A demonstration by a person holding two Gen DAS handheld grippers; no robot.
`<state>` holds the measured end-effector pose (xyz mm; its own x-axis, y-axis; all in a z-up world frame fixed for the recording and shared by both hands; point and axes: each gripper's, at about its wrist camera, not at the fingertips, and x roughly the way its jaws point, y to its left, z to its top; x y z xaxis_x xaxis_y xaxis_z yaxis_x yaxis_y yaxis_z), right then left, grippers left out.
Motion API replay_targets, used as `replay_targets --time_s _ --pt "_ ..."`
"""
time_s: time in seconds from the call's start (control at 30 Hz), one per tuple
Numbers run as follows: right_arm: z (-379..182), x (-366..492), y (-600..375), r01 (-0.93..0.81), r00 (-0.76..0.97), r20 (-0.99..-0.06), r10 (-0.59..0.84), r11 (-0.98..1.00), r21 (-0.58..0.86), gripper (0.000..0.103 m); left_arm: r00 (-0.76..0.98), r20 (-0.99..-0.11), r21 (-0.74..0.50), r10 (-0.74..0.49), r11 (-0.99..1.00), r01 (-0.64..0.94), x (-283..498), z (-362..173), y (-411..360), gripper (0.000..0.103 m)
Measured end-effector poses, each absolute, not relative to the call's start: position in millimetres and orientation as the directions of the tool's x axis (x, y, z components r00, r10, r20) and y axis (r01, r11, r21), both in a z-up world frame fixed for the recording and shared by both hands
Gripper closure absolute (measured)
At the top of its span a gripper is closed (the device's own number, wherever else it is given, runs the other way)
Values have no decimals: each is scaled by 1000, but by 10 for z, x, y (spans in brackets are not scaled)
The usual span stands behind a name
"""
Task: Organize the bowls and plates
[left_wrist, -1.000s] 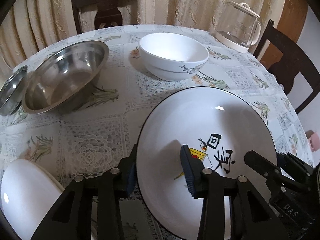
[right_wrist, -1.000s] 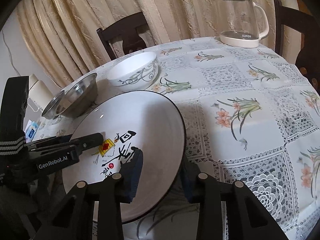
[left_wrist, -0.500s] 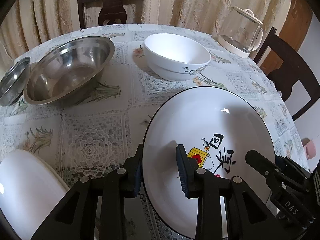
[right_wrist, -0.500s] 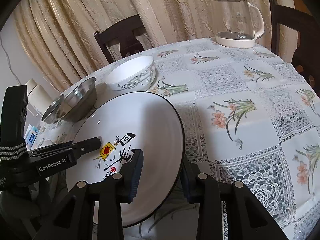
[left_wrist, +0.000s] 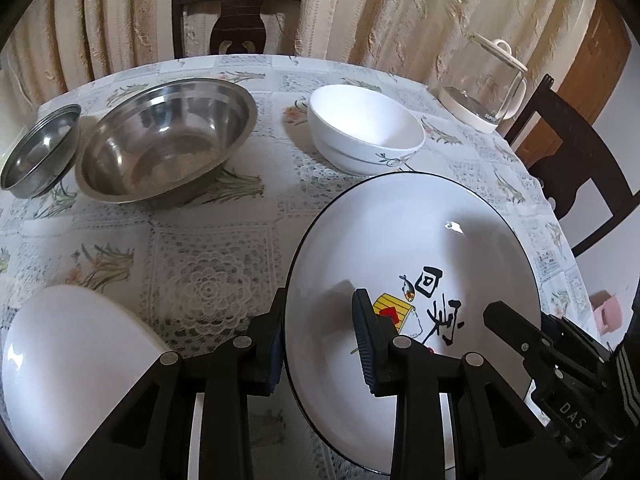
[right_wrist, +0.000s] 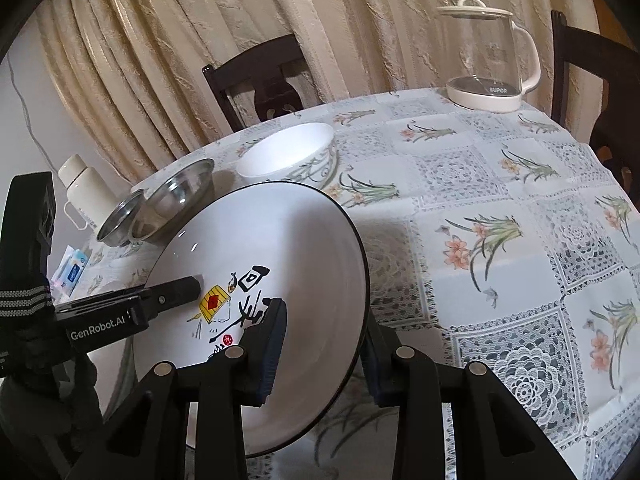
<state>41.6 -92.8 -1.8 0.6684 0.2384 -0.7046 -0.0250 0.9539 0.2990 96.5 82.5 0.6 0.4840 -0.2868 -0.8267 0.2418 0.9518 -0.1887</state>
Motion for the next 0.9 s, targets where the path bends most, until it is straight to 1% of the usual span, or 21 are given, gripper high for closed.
replay_targets --time_s 0.53,0.9 --pt "162 286 -400 -148 663 -678 318 943 298 66 550 -785 -234 -285 958 163 601 263 1501 71" --pt "208 224 53 -239 633 -673 382 924 300 66 615 -754 -225 -232 970 90 317 370 2033 71"
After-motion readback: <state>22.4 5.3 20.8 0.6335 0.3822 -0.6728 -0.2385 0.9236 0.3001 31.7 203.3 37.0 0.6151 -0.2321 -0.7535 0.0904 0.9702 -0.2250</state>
